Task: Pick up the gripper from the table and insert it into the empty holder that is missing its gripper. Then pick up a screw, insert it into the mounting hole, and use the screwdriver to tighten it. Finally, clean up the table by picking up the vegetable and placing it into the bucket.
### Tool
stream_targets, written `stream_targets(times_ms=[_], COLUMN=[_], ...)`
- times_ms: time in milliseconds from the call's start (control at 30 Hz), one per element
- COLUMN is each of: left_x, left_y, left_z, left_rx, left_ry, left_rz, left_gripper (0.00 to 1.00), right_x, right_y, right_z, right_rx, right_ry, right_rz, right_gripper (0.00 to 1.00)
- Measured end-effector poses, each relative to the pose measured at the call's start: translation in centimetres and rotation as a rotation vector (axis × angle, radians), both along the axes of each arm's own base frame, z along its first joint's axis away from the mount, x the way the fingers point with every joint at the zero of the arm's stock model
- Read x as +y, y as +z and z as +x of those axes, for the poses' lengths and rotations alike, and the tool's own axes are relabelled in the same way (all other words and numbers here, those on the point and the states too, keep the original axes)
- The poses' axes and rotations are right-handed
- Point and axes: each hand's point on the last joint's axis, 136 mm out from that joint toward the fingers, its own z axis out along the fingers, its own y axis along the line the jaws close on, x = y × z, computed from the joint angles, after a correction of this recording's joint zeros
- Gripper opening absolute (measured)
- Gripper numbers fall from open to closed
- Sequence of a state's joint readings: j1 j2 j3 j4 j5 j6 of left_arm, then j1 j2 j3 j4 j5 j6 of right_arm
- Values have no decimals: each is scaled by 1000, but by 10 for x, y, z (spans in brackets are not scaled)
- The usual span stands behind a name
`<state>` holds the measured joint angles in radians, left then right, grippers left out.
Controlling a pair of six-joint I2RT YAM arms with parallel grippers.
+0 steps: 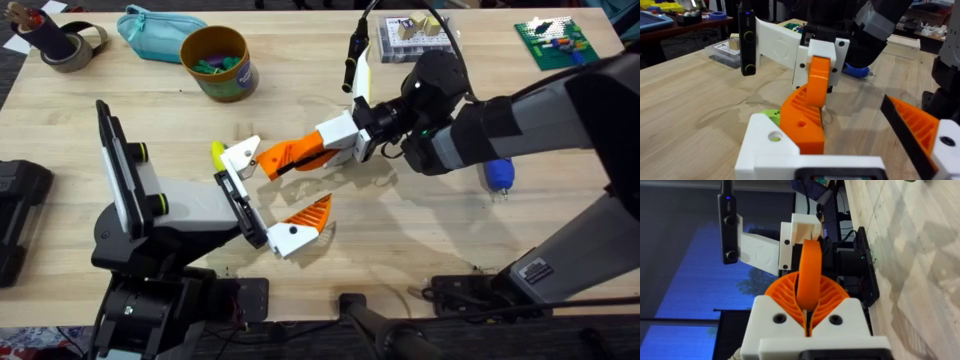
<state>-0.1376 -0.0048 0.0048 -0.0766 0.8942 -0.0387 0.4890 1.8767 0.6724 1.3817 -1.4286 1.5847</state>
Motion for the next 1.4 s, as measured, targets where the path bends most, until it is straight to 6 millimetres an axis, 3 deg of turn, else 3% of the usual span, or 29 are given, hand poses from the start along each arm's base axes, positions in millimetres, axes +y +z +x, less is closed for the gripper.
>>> stream_targets(times_ms=[367, 633, 1133, 1400], left_x=[0, 0, -5, -5], left_y=[0, 0, -1, -1], left_z=[0, 0, -8, -10], left_rx=[1, 2, 11, 13], left_ry=[0, 0, -54, -65], left_rz=[0, 1, -2, -3], left_gripper=[987, 987, 987, 987], right_x=[-3, -13, -27, -31], right_y=[-1, 9, 15, 41], right_z=[0, 0, -2, -10], right_rx=[15, -86, -88, -160], right_ry=[11, 27, 2, 4], right_rz=[-9, 35, 33, 64], right_gripper=[23, 23, 23, 23])
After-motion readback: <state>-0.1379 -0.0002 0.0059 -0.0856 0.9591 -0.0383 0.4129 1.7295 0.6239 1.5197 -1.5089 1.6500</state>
